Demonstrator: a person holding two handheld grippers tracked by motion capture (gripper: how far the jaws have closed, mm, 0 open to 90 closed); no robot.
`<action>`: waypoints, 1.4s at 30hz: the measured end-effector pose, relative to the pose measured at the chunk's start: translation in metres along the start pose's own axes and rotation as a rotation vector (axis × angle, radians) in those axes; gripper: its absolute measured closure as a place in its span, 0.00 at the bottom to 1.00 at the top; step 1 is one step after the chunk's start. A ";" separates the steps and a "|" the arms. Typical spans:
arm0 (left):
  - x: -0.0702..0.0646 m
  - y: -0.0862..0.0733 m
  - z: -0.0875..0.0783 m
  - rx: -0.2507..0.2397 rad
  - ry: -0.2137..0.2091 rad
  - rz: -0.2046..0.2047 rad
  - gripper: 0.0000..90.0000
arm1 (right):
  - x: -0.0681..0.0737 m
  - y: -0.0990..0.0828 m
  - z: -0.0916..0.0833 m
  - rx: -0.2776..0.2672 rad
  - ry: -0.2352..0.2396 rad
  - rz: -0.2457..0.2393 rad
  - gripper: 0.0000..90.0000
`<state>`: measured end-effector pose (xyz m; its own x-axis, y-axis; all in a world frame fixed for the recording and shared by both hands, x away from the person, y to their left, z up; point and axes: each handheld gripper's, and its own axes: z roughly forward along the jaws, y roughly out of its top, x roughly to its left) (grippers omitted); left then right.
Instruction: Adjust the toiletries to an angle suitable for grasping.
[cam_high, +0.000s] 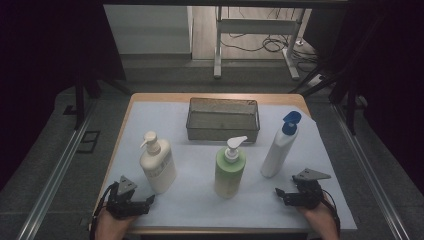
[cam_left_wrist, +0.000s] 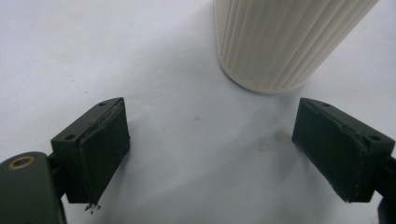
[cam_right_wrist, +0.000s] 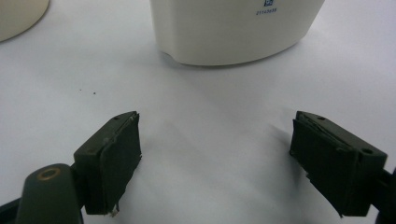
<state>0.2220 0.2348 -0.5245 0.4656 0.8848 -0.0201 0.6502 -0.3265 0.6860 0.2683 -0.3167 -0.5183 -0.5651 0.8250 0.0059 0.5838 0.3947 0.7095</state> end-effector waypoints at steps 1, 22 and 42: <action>0.000 -0.001 0.000 -0.005 0.001 0.000 0.12 | 0.000 0.000 0.000 0.000 -0.001 -0.001 0.18; 0.001 -0.003 0.000 -0.019 -0.006 0.005 0.12 | 0.000 0.000 0.000 0.002 0.000 0.000 0.17; 0.001 -0.003 0.000 -0.024 -0.008 0.007 0.12 | 0.000 0.005 -0.007 0.017 0.016 0.039 0.33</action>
<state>0.2208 0.2366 -0.5267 0.4750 0.8797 -0.0205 0.6324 -0.3251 0.7031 0.2674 -0.3171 -0.5097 -0.5510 0.8333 0.0445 0.6154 0.3697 0.6961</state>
